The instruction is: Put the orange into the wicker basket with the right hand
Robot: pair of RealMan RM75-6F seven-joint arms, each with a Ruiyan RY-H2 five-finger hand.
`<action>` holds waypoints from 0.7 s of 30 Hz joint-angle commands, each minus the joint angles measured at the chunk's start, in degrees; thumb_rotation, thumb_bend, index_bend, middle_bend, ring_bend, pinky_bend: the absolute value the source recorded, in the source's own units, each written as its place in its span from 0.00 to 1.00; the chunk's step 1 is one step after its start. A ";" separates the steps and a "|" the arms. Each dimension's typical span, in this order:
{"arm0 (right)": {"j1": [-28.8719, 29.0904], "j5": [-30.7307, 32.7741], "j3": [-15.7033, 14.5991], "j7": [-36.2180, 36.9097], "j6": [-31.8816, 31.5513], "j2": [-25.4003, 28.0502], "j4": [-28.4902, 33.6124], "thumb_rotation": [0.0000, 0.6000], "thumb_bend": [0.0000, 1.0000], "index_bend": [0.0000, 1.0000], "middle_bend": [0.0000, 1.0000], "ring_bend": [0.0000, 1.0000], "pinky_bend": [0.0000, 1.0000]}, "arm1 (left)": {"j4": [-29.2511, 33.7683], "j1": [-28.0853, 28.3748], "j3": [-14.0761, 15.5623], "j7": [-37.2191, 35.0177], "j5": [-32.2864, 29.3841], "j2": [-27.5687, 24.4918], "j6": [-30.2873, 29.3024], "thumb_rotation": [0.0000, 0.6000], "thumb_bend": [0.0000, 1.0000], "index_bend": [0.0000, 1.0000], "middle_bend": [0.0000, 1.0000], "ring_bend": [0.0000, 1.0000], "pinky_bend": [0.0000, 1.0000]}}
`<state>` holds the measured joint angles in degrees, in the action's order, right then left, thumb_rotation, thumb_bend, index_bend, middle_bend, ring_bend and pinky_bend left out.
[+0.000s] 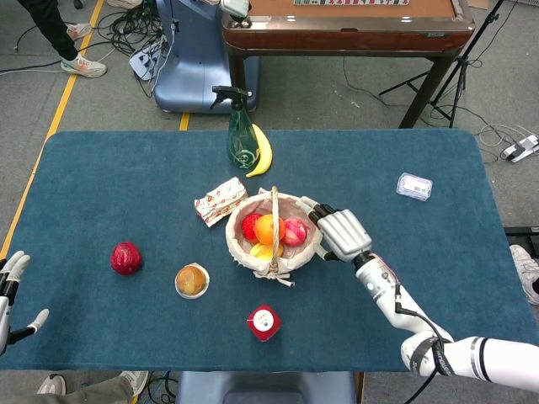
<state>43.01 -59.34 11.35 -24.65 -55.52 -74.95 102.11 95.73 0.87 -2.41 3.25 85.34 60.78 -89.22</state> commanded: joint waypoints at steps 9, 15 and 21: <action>-11.56 -11.10 -6.56 4.08 -14.20 7.79 3.51 1.00 0.36 0.00 0.11 0.19 0.48 | -0.21 0.20 -0.16 -0.06 -0.24 0.08 0.37 1.00 0.25 0.04 0.00 0.00 0.04; -19.61 -17.61 -10.87 8.51 -22.67 11.31 1.87 1.00 0.36 0.00 0.14 0.19 0.48 | 0.01 0.81 -0.39 0.31 -0.17 0.17 1.01 1.00 0.25 0.04 0.00 0.00 0.04; -27.11 -22.02 -13.87 12.17 -30.43 13.67 -0.05 1.00 0.36 0.00 0.15 0.19 0.48 | 0.42 1.61 -0.60 1.14 -0.05 0.42 1.82 1.00 0.25 0.04 0.00 0.00 0.04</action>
<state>18.26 -79.62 -1.17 -13.99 -83.55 -62.46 102.98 96.12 2.44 -2.98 4.35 85.29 61.18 -87.43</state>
